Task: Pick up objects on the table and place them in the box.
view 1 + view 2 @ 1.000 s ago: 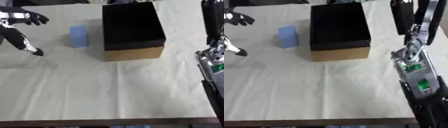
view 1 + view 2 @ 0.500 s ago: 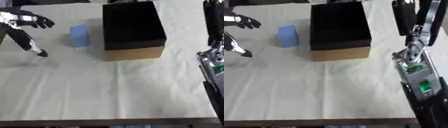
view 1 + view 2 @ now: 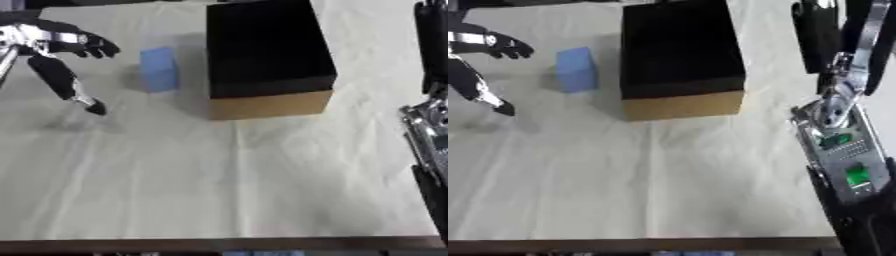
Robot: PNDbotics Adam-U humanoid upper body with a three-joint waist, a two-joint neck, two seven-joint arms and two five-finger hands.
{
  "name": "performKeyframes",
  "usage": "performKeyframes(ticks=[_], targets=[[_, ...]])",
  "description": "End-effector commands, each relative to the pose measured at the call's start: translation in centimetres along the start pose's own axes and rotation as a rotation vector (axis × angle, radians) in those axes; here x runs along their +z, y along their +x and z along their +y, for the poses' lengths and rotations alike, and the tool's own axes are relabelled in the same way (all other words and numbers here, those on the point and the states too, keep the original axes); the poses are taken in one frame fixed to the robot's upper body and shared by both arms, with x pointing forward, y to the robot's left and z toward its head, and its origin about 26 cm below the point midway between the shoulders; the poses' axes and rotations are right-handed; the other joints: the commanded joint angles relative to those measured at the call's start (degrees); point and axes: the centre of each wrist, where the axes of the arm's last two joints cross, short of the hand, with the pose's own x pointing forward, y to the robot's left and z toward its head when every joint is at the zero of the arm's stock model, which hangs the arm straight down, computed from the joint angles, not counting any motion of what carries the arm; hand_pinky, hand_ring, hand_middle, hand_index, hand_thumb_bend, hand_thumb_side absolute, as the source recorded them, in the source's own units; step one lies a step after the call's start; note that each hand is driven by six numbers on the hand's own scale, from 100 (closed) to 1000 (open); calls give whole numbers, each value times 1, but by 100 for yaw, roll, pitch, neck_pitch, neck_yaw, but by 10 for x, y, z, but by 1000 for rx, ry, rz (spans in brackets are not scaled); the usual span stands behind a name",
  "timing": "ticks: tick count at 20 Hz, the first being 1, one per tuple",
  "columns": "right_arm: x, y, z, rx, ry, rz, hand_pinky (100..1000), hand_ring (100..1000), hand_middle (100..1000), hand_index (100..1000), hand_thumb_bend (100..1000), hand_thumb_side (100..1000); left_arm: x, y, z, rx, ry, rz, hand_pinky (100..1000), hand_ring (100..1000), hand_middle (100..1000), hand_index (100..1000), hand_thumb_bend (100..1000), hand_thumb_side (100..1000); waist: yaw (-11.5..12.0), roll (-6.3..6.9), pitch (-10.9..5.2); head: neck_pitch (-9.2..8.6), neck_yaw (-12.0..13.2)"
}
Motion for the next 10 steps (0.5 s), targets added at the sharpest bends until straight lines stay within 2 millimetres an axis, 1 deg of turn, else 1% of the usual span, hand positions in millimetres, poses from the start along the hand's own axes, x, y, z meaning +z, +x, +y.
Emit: performKeyframes(ticks=[1,6,10], targets=[[-5,7,-1,-16,0,-30,744,686,608,829,100,584,8,-1,15,-6,65,22,1000,980,934,1000,657,187,-13,8,-72,-90,43],[-5,8,0,-24,4,-32,743,686,606,829,100,586,4,-3,15,16,91,28,1000,980,935,1000,659,198,-61,46,14,-185,79],[-5,9,1,-33,9,-35,742,685,604,829,100,587,3,0,18,23,105,8,1000,983,940,1000,661,200,-102,82,83,-259,107]])
